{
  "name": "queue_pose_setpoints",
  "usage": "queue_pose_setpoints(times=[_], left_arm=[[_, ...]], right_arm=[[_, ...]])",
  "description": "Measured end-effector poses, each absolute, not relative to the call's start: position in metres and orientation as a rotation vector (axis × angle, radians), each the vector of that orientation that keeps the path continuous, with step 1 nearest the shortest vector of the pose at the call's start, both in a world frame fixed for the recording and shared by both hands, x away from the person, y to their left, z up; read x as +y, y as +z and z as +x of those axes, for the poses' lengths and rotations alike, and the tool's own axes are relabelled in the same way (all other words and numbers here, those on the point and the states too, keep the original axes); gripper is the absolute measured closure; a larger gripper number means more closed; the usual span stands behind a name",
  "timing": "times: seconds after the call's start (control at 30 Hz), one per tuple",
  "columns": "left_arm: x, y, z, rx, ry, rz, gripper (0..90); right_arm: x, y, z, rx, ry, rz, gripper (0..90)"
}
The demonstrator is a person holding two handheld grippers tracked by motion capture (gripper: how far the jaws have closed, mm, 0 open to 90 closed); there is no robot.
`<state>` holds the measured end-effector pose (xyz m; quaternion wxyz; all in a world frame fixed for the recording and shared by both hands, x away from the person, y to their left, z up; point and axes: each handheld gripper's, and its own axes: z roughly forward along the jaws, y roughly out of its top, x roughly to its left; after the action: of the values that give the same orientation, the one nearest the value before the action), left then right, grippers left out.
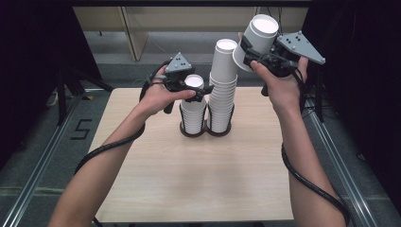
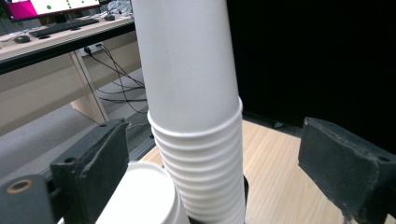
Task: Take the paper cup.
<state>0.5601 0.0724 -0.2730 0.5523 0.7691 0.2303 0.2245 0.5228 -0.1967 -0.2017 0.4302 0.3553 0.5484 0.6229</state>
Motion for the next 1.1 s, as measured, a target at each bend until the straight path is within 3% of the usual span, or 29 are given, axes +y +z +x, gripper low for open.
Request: queue_pose_setpoints(times=[0.43, 0.73, 1.1], left_arm=[[0.101, -0.293, 0.519, 0.565, 0.507, 1.826, 9.9], [0.111, -0.34, 0.489, 0.554, 0.506, 1.854, 4.5], [0.124, -0.374, 0.473, 0.575, 0.517, 1.856, 5.3]], right_arm=[[-0.213, -0.24, 0.499, 1.409, 1.503, 0.89, 21.7], [-0.218, -0.292, 0.483, 1.479, 1.469, 0.919, 21.7], [-0.224, -0.363, 0.469, 1.555, 1.439, 0.998, 21.7]])
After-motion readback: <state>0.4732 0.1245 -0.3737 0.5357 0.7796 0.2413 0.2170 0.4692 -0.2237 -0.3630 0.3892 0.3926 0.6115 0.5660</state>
